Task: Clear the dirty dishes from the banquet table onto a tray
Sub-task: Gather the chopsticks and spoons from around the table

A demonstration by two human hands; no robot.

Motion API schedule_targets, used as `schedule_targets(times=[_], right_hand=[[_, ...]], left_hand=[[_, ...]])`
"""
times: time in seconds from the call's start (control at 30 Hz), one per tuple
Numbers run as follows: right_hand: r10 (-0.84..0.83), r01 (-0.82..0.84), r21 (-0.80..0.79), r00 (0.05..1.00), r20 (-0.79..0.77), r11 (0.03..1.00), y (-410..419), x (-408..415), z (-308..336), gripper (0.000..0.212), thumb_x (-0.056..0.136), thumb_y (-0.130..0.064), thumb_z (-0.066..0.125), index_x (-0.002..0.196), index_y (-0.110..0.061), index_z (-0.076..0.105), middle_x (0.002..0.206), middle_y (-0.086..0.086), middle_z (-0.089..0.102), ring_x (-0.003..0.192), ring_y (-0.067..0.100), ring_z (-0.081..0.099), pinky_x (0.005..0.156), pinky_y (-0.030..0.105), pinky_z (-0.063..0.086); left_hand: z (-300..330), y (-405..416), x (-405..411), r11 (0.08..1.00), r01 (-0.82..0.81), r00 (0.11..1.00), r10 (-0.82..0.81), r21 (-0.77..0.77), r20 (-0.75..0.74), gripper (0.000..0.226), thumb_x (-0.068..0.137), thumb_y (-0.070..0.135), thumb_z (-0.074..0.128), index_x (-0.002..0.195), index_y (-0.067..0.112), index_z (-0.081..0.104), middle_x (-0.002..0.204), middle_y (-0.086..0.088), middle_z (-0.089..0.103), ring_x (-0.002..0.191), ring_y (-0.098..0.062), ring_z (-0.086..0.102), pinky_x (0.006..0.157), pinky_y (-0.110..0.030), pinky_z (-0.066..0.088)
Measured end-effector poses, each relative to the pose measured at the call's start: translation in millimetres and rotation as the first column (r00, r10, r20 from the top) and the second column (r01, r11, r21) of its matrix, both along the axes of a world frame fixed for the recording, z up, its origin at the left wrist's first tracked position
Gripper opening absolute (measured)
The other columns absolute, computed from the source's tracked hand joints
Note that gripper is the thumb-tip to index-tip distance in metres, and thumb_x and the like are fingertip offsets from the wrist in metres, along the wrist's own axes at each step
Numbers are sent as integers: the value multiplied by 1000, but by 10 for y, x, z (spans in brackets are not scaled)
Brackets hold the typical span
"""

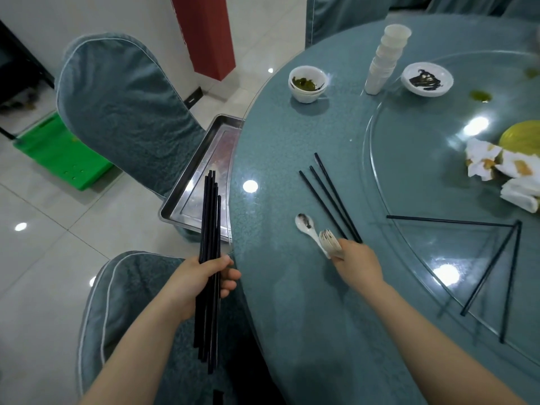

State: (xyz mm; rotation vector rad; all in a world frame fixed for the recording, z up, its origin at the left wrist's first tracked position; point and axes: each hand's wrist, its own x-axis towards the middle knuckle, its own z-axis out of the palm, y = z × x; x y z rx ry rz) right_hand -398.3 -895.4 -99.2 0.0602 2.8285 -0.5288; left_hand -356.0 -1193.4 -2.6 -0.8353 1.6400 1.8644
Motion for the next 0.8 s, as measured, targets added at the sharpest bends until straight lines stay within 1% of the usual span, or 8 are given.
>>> schedule_targets(times=[0.07,0.13,0.23,0.33,0.4,0.53,0.7,0.8], right_hand=[[-121,132,-116,988,101,984,49,114,19,6,84,-27,61,81,-22,59,72,-3,62,69,22,58,54,31,42],[-179,205,-161,970,163,965,112,246,36,12,84,-29,63,75,-25,57,66,-8,58,69,20,57,55,30,43],[-195,213,-161,973,121,964,176,374,52,13,83,-25,64,73,-21,55,71,-6,55,71,20,55,54,28,39],[-170,172,-128,985,26,977,118,369,121,3,85,-17,61,84,-14,60,84,0,53,73,20,49,58,27,34],[-113,113,-68,994,-1,991,7,303,172,8,87,-11,55,92,-9,61,91,4,52,78,23,51,64,30,37],[-47,47,-36,999,-2,998,-246,139,226,16,87,-3,50,95,-9,63,97,7,52,85,24,53,67,30,40],[14,-15,95,1000,12,995,-376,91,148,13,88,-3,51,94,-4,62,102,11,53,89,26,53,63,28,32],[10,-12,105,1000,15,994,-329,132,108,12,90,-12,54,95,-4,62,102,10,54,91,26,52,67,30,38]], left_hand=[[1,8,26,1000,-1,1000,1,2,6,12,93,12,55,87,3,58,65,-11,69,48,-15,60,42,-23,49],[18,20,57,1000,-2,1000,1,14,9,13,94,13,55,86,3,58,64,-10,69,47,-14,61,42,-22,49],[50,35,74,1000,1,1000,-1,17,5,13,94,14,55,86,3,60,65,-9,69,48,-13,62,43,-22,50],[86,63,93,1000,11,1000,-11,18,-10,13,94,14,55,86,4,60,64,-8,69,48,-13,62,44,-22,51],[99,72,112,1000,13,1000,-13,18,-12,13,94,13,55,86,4,59,64,-8,69,48,-13,61,44,-21,51],[104,64,167,1000,23,1000,-23,21,-9,13,93,14,56,89,3,60,66,-10,69,50,-14,61,44,-23,50],[109,58,233,1000,17,1000,-17,-1,-14,13,93,14,56,91,1,58,66,-10,69,50,-14,61,44,-22,50],[118,60,249,1000,15,1000,-15,-11,-18,14,93,15,57,91,1,59,67,-10,69,51,-14,62,45,-22,51]])
